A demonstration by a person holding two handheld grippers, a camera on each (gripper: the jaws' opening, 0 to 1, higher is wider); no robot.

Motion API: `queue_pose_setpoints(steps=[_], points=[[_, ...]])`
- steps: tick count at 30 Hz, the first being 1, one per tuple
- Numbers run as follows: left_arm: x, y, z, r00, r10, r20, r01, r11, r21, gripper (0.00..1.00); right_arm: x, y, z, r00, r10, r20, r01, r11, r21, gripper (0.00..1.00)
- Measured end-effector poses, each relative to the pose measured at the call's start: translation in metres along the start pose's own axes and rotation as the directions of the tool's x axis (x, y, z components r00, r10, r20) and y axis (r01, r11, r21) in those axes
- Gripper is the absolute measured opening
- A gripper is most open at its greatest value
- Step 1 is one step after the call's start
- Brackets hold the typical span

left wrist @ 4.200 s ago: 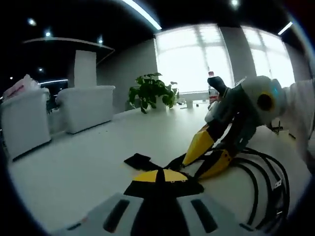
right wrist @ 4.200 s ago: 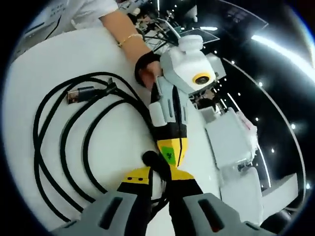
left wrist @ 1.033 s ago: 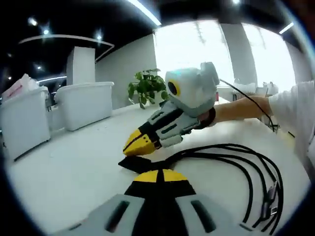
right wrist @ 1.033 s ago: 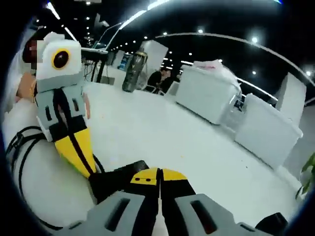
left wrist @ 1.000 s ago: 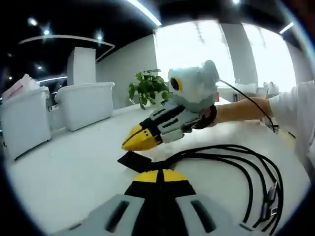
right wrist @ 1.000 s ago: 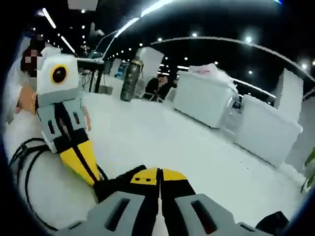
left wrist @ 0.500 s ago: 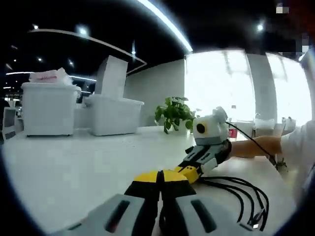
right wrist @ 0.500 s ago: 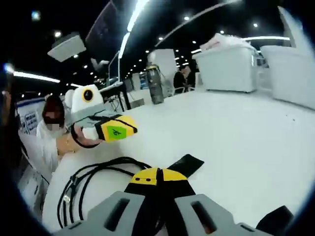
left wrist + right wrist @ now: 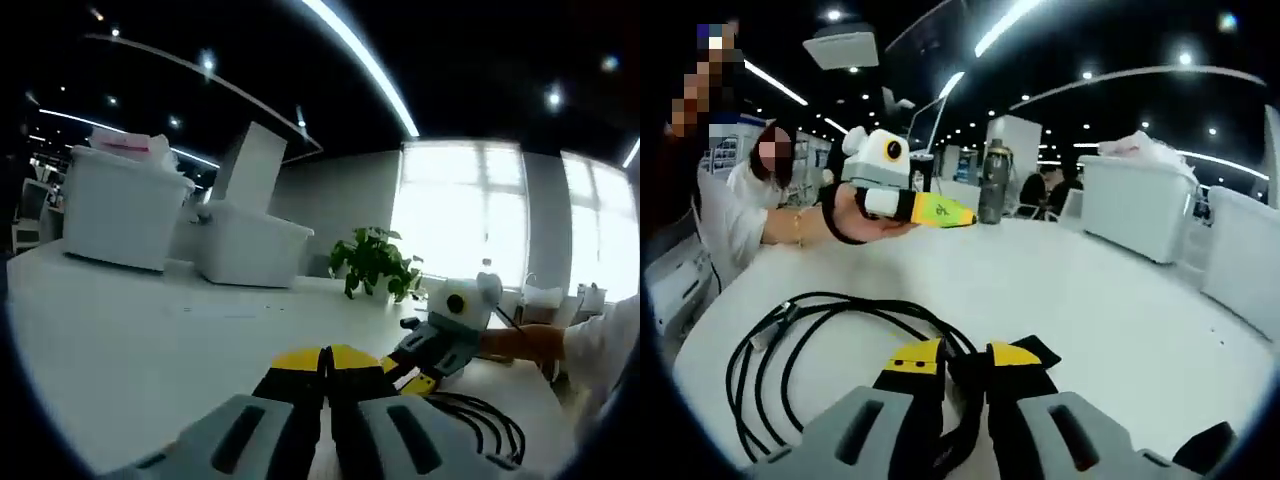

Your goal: Coil the Type-C to USB data cable on the desktop and secure it with Velcro straps.

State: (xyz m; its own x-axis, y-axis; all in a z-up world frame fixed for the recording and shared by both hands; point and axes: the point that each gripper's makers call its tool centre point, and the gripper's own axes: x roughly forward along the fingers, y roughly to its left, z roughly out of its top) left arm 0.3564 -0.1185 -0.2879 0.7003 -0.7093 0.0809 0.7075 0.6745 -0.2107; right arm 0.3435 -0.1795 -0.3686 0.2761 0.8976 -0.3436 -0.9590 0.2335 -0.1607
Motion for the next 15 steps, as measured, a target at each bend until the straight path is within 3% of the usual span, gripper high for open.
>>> queue_pose_setpoints(steps=[9, 15], points=[[-0.005, -0.013, 0.022, 0.998, -0.033, 0.055, 0.033, 0.999, 0.004, 0.02, 0.001, -0.007, -0.006, 0.999, -0.032, 0.017, 0.032, 0.999, -0.02, 0.13], [-0.005, -0.019, 0.027, 0.997, -0.043, 0.066, 0.042, 0.999, 0.019, 0.03, 0.005, -0.006, -0.003, 0.997, -0.061, -0.041, 0.054, 0.987, -0.153, 0.05]])
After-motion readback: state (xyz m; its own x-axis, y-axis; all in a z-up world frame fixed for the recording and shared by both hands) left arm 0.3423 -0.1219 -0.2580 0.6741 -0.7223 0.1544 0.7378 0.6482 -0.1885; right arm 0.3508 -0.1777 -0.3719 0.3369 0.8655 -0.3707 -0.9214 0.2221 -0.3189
